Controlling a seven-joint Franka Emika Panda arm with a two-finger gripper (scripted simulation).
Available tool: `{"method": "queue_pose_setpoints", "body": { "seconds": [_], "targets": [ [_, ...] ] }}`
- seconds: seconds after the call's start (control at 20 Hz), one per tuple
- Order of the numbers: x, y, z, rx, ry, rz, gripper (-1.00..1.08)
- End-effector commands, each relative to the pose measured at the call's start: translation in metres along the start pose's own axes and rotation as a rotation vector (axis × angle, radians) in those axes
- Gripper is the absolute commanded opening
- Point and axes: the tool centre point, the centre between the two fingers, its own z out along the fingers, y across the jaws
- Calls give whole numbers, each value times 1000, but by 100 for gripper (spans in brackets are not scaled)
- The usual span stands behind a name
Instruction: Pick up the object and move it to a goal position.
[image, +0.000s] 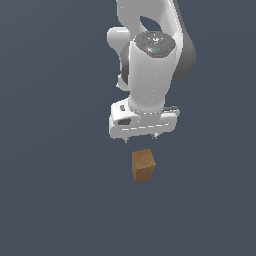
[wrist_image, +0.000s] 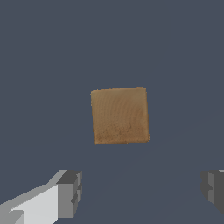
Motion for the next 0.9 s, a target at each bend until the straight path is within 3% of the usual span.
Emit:
{"method": "queue_pose_setpoints", "body": {
  "seconds": [0.0,0.4,0.85],
  "targets": [
    [13,-3,12,2,1,-16,100],
    [37,-8,40,8,0,-46,100],
    [40,-10,48,9,-1,-51,100]
  ]
}}
